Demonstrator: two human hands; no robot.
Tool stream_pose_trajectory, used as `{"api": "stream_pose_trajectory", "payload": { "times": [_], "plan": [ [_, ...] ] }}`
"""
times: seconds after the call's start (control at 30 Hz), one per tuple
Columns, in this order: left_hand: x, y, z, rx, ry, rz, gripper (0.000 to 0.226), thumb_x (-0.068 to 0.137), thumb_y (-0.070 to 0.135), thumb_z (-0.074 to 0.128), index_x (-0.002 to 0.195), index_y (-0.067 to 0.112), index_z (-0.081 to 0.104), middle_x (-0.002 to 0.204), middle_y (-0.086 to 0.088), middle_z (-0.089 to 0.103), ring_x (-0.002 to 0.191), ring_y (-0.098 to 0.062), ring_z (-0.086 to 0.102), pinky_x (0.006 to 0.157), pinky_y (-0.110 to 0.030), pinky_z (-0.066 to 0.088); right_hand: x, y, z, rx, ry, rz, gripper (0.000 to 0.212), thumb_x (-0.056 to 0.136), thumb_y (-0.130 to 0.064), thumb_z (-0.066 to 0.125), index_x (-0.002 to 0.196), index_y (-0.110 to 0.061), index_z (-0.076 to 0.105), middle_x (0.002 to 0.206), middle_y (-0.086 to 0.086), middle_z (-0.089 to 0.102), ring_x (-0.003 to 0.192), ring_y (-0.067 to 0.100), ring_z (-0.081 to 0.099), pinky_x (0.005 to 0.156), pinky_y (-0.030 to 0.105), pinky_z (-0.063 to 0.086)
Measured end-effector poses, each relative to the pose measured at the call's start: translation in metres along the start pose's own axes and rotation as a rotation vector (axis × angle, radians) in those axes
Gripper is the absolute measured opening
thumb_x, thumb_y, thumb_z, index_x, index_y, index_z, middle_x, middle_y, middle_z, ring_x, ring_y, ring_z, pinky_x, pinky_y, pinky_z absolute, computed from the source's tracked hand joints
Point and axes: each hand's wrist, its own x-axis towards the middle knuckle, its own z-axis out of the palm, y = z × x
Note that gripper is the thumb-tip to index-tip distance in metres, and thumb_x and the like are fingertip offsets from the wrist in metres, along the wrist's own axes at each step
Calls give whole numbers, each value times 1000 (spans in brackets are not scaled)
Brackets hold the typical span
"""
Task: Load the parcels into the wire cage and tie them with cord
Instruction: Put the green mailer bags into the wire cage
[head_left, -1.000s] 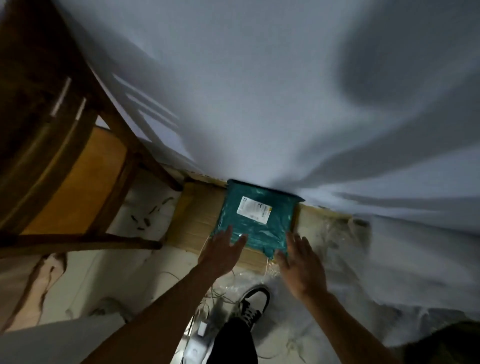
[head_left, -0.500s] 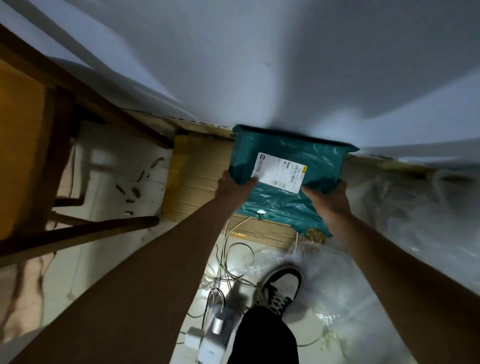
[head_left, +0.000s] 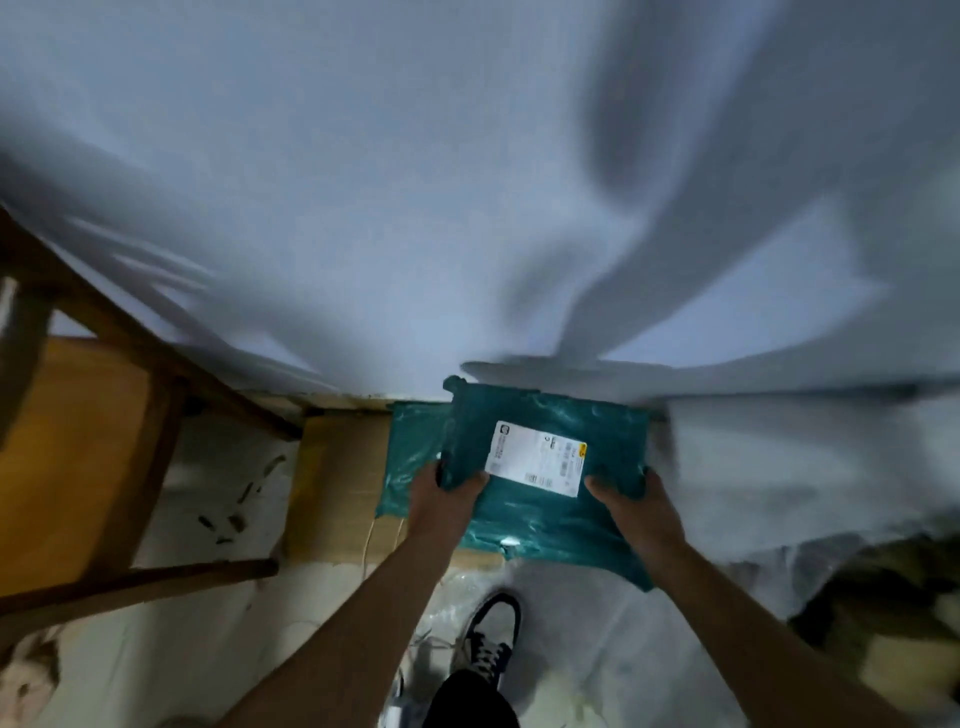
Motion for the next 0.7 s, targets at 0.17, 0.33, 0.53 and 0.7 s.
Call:
{"api": "stream_pose_trajectory", "payload": {
  "times": [0.17,0.33,0.53,0.7],
  "plan": [
    [-174,83,36,14,-116,196,42,82,24,82,119,23,63,110,1,71,98,-20,69,88,-43,61,-145,-24,-178,103,101,-69,65,81,-42,83,133,-21,49,121,0,64,100,23,61,91,35,50],
    [-342,150,89,95,-227,401,77,62,33,80,135,26,56,123,-2,65,104,-25,68,88,-47,62,-304,-13,-359,180,271,-150,80,75,-46,87,140,-18,50,133,5,64,112,27,64,101,46,54],
    [-581,198,149,119,-492,630,72,67,21,79,134,21,55,123,-7,61,105,-25,65,94,-49,60,-498,45,-528,272,584,-154,84,75,-55,83,144,-24,48,136,6,65,117,31,64,102,44,52],
    [-740,163,210,230,-781,690,72,65,19,79,133,22,56,121,-5,64,99,-23,68,85,-42,62,-651,152,-603,356,841,8,80,76,-57,80,143,-27,46,131,2,67,104,25,66,97,42,53]
  ]
}}
